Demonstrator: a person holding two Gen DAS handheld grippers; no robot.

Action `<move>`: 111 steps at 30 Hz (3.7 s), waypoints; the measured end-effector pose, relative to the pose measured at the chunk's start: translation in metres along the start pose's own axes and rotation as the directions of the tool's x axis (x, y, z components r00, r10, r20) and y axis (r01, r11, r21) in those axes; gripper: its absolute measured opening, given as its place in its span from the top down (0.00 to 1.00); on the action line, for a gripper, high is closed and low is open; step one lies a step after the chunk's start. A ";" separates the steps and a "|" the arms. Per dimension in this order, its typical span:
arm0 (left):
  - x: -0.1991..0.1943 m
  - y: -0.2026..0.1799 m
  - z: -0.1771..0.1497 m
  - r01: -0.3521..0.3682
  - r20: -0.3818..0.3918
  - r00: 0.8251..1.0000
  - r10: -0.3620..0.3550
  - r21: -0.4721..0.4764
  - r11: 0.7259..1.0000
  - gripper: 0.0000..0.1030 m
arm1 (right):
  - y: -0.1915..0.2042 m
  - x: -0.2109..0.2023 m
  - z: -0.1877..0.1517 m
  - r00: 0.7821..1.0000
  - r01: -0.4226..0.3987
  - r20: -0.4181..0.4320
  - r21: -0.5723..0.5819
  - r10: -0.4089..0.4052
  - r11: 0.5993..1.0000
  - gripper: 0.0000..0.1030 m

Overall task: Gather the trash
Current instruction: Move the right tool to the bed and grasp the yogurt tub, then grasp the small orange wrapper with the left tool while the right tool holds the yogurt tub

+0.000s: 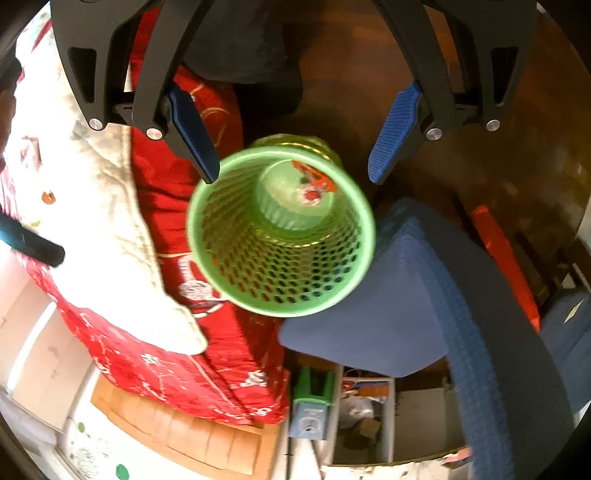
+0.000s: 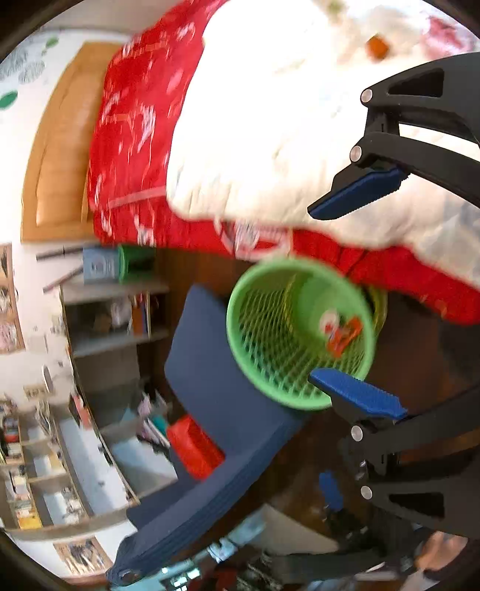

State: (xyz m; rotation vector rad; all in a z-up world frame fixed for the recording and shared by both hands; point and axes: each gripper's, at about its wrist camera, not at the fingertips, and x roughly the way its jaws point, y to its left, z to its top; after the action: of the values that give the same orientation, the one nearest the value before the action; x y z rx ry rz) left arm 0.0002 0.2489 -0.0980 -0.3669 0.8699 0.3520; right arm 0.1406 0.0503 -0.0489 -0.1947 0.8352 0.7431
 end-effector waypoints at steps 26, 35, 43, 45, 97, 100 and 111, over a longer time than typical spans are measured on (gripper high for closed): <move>0.007 -0.144 -0.001 0.164 -0.066 0.986 -0.154 0.198 0.966 0.21 | -0.273 -0.116 -0.161 0.932 0.359 -0.120 0.423 -0.342 0.832 0.24; 0.015 -0.166 0.002 0.173 -0.076 0.984 -0.159 0.220 0.960 0.21 | -0.293 -0.101 -0.133 0.982 0.182 -0.031 0.445 -0.188 0.877 0.25; 0.028 -0.167 0.002 0.147 -0.091 0.987 -0.130 0.218 0.965 0.21 | -0.323 -0.081 -0.119 0.999 0.043 -0.028 0.500 -0.033 0.865 0.13; 0.031 -0.170 0.002 0.144 -0.098 0.987 -0.125 0.216 0.966 0.21 | -0.334 -0.080 -0.120 1.000 -0.002 -0.009 0.546 0.009 0.838 0.10; 0.046 -0.308 -0.011 0.374 -0.211 0.927 -0.311 0.446 0.813 0.21 | -0.381 -0.099 -0.135 0.985 -0.168 0.101 0.708 0.137 0.686 0.14; 0.056 -0.336 -0.008 0.455 -0.267 0.890 -0.370 0.447 0.770 0.23 | -0.382 -0.114 -0.136 0.984 -0.176 0.120 0.697 0.129 0.695 0.14; 0.101 -0.420 -0.007 0.564 -0.380 0.825 -0.418 0.533 0.630 0.58 | -0.378 -0.149 -0.142 0.975 -0.217 0.181 0.671 0.127 0.709 0.14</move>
State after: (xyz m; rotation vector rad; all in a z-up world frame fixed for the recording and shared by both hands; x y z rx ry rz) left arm 0.2408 -0.1091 -0.1114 -0.0006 1.0093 -0.5203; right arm 0.2412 -0.3667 -0.0818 0.6108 0.9695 0.5623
